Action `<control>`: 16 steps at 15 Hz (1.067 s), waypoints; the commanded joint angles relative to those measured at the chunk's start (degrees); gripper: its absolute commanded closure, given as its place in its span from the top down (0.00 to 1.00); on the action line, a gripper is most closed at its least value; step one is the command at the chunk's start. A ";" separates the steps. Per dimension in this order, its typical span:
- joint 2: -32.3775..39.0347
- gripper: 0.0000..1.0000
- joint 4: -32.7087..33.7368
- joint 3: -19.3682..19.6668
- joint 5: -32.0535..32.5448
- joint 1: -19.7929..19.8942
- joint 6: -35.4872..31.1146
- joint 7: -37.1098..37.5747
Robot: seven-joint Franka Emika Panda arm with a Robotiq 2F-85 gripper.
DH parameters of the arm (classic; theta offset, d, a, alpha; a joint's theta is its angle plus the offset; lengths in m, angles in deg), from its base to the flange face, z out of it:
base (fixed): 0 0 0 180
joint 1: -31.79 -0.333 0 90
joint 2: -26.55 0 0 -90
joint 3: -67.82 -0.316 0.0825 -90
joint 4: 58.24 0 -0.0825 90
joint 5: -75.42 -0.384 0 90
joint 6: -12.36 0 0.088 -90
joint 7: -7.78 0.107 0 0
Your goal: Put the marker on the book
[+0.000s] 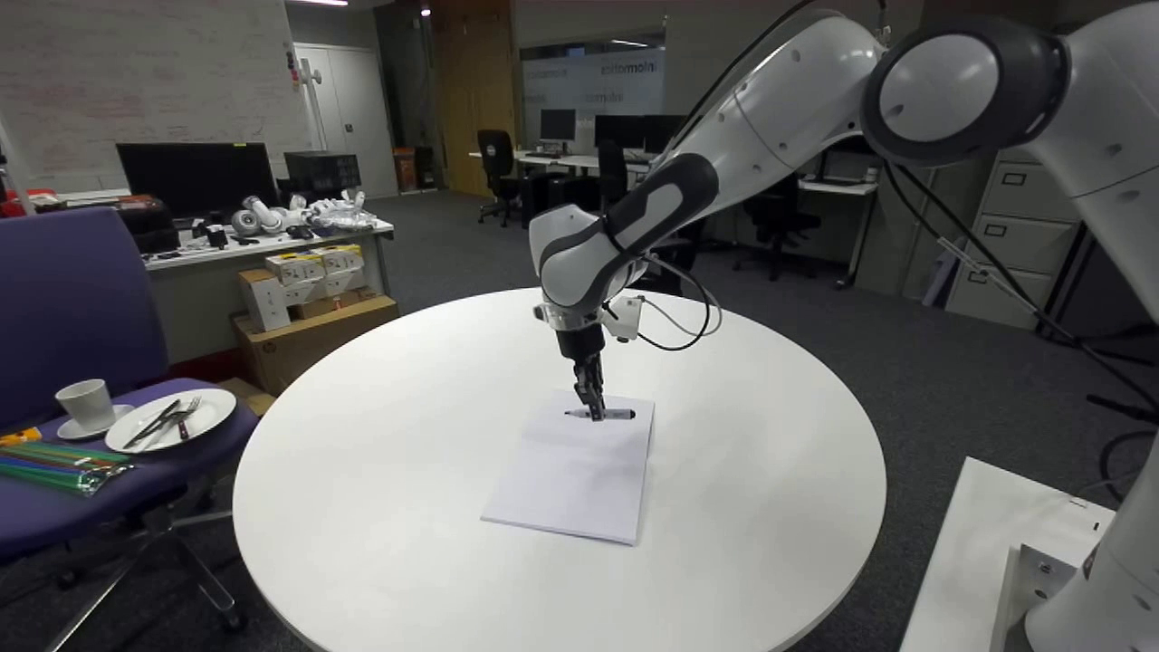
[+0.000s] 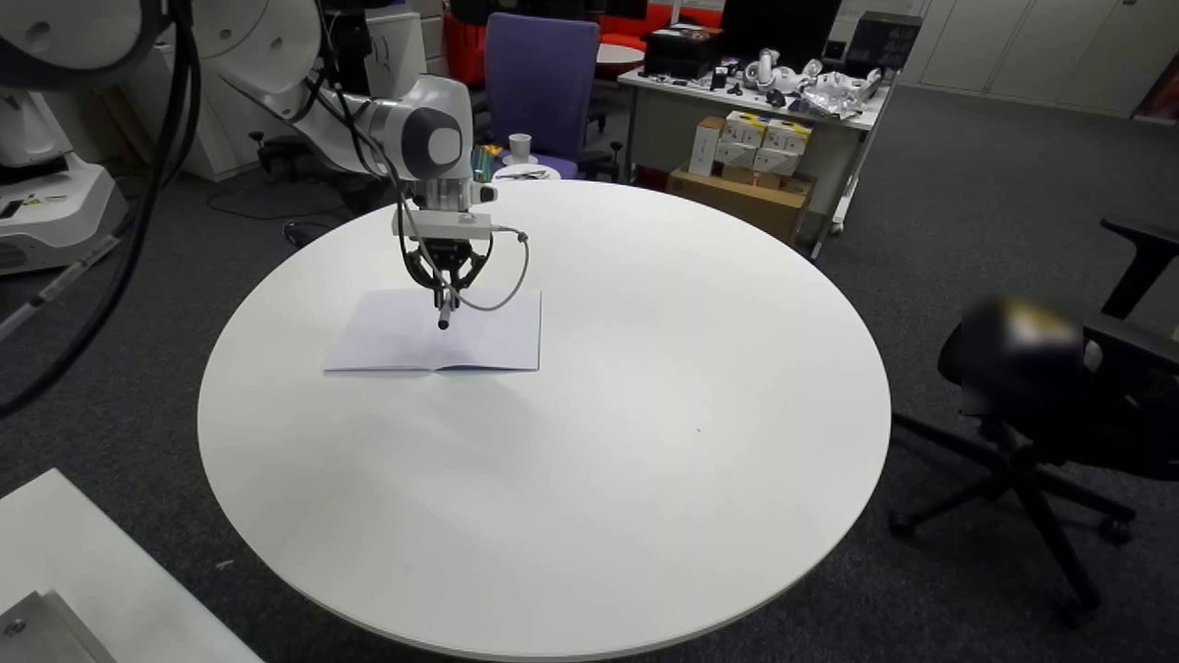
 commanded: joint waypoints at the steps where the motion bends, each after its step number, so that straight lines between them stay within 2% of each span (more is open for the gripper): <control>1: 2.35 0.07 3.74 -0.97 -1.06 0.62 1.40 -0.81; 16: 10.41 0.07 11.75 -2.07 -4.06 0.90 2.04 -0.45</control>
